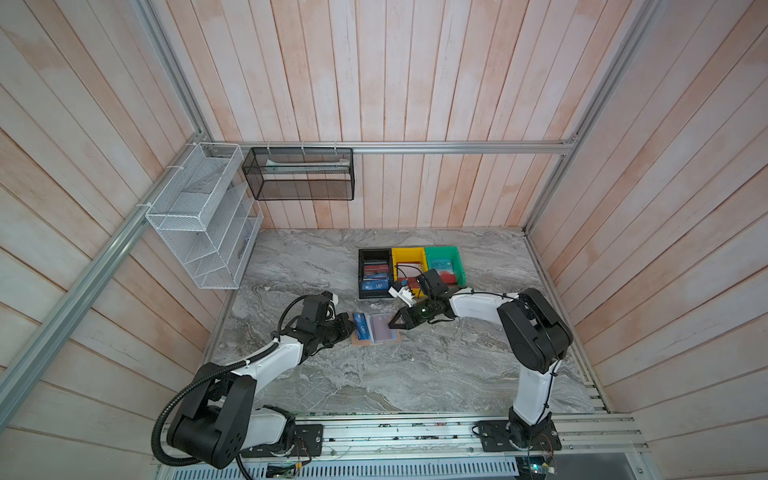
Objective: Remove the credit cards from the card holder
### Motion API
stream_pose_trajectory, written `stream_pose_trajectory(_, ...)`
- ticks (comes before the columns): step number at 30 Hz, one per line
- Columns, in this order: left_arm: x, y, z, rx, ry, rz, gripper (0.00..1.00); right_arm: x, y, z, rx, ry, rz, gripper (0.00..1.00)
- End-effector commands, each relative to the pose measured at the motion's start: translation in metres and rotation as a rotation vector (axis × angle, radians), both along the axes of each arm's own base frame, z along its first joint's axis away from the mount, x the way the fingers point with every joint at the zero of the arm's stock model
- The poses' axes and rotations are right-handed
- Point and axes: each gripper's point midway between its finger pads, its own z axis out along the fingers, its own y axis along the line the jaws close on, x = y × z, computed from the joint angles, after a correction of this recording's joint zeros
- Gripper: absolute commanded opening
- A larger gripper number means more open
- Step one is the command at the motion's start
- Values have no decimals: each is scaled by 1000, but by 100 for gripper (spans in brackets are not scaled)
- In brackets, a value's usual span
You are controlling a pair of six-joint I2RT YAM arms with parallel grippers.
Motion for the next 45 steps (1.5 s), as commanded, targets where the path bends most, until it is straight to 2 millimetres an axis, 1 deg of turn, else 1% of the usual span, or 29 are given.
stream_pose_trajectory(1,2,1,14,-18,-40,12,0,-5,7,30,56,-10,36,23)
stream_pose_trajectory(4,4,-5,34,-86,-108,4,0,-4,12,40,90,-12,61,30)
stream_pose_trajectory(8,7,-14,57,-180,-192,-17,0,-4,19,45,135,11,103,39)
stream_pose_trajectory(12,7,-20,71,-252,-247,-32,0,-6,27,51,191,43,143,44)
stream_pose_trajectory(15,6,-22,75,-285,-266,-35,0,-5,31,54,217,57,159,45)
stream_pose_trajectory(26,4,-24,76,-319,-269,-43,0,-7,38,54,253,80,178,45)
stream_pose_trajectory(32,5,-26,67,-320,-246,-42,0,-9,42,64,301,80,200,44)
stream_pose_trajectory(38,4,-26,59,-319,-225,-40,0,-7,44,68,306,76,200,36)
stream_pose_trajectory(45,1,-26,52,-314,-208,-45,0,-8,44,68,316,81,198,20)
